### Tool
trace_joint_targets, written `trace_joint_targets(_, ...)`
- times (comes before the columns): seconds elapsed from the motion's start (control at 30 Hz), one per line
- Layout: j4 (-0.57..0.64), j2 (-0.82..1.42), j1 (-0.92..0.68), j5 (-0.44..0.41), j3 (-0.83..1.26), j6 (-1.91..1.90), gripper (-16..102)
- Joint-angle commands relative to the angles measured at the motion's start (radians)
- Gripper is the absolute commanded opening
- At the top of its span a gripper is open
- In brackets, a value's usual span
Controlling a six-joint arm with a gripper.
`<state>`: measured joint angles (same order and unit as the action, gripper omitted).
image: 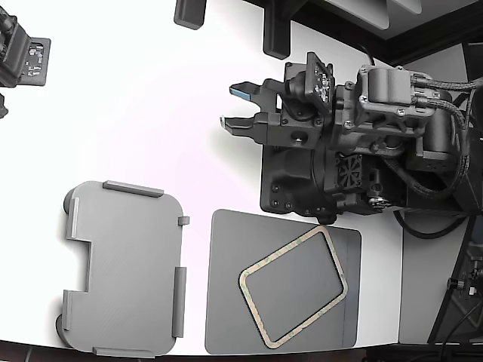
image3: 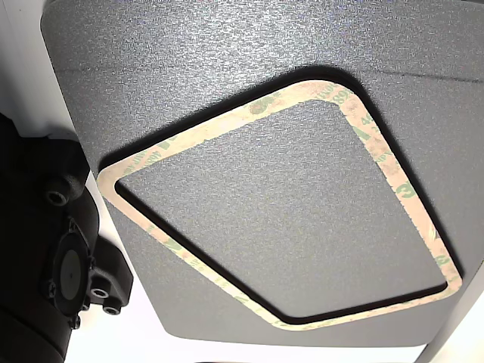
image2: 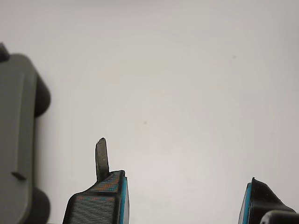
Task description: Grab top frame and put it into gray box.
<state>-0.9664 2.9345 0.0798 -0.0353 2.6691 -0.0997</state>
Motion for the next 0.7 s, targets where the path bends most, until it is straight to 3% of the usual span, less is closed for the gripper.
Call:
trace_joint_targets(0.0,0.005,0.021,0.008,-0.002,-0.029,0.000,100)
trace_joint_targets(0.67,0.000,0.021,0.008,0.003,-0.035,0.009,100)
